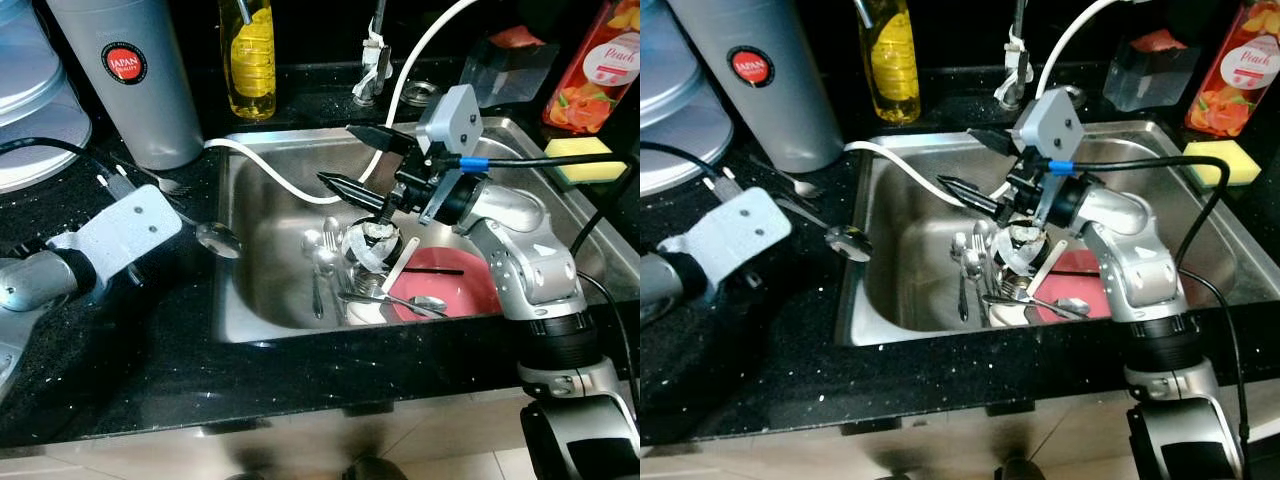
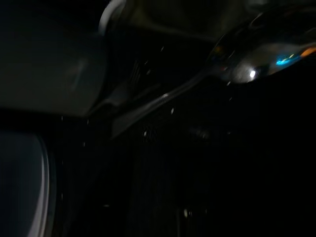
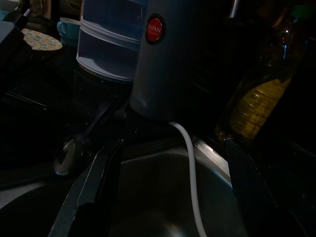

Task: Kitchen organization

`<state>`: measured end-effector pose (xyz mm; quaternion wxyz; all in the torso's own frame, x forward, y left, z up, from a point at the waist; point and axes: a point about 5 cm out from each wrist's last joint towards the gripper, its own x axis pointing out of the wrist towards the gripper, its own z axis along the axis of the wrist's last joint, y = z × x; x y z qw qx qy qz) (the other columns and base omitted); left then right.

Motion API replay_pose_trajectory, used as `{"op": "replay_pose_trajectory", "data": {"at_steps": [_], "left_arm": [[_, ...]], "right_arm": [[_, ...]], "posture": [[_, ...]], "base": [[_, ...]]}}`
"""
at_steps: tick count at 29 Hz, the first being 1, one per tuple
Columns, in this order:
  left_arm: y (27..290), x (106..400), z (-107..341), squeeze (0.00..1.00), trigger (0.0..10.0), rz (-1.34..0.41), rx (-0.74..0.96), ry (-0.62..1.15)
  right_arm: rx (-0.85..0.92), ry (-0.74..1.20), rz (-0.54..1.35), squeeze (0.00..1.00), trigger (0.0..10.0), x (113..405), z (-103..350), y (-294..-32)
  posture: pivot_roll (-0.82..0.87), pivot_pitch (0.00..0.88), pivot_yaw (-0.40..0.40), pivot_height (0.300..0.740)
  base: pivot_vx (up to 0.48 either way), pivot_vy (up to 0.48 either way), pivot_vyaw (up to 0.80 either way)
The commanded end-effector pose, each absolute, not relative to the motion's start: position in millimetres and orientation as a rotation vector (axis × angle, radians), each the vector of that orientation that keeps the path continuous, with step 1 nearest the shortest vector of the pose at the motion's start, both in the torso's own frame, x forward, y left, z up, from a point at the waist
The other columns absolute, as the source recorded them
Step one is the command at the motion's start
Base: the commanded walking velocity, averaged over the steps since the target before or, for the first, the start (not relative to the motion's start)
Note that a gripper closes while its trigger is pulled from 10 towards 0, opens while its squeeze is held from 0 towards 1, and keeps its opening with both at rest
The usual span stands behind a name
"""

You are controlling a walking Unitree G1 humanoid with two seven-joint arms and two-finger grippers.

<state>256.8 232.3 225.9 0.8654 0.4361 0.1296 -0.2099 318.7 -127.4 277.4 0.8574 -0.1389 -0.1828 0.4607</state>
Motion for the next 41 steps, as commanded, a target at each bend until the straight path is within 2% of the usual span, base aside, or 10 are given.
{"op": "replay_pose_trajectory", "data": {"at_steps": [1,7,11,12,13,14,15,16,32,41], "left_arm": [[232.3,257.3,216.2,0.0,10.0,-0.501,0.949,0.315],[224.2,263.5,207.0,0.0,10.0,-0.569,0.909,0.284],[214.8,280.8,185.3,0.0,9.8,-0.613,0.923,0.262],[212.0,284.7,178.7,0.0,8.4,-0.625,0.936,0.268],[208.6,287.6,171.3,0.0,4.8,-0.646,0.957,0.277],[206.4,289.2,166.5,0.0,2.9,-0.659,0.964,0.281],[206.4,289.2,166.5,0.0,2.9,-0.659,0.964,0.281],[205.9,289.7,162.3,0.0,0.0,-0.675,0.975,0.288],[218.8,292.2,170.9,0.0,0.0,-0.645,1.021,0.212],[210.1,302.6,210.4,0.0,0.0,-0.5,0.982,0.019]], "right_arm": [[-0.289,-0.381,0.963,0.0,10.0,318.8,277.7,-129.3],[-0.286,-0.381,0.963,0.0,10.0,318.7,277.9,-128.8],[-0.279,-0.381,0.965,0.0,10.0,318.1,277.7,-127.3],[-0.278,-0.381,0.966,0.0,10.0,317.7,277.5,-126.9],[-0.277,-0.38,0.968,0.0,10.0,317.3,277.4,-126.7],[-0.275,-0.38,0.968,0.0,10.0,317.1,277.4,-126.8],[-0.275,-0.38,0.968,0.0,10.0,317.1,277.4,-126.8],[-0.275,-0.38,0.968,0.0,10.0,317.0,277.4,-126.9],[-0.269,-0.375,0.957,0.0,10.0,316.7,276.5,-128.8],[-0.268,-0.376,0.96,0.0,10.0,317.6,277.2,-127.6]], "posture": [[-0.04,0.055,0.032,0.74],[-0.04,0.056,0.031,0.74],[-0.05,0.063,0.025,0.74],[-0.06,0.065,0.026,0.74],[-0.06,0.066,0.027,0.74],[-0.06,0.066,0.028,0.74],[-0.06,0.066,0.028,0.74],[-0.07,0.068,0.028,0.74],[-0.06,0.074,0.026,0.74],[-0.06,0.074,0.023,0.74]], "base": [[0.0,0.0,0.0],[0.0,0.0,0.0],[0.0,0.0,0.0],[0.0,0.0,0.0],[0.0,0.0,0.0],[0.0,0.0,0.0],[0.0,0.0,0.0],[0.0,0.0,0.0],[0.0,0.0,0.0],[0.0,0.0,0.0]]}}
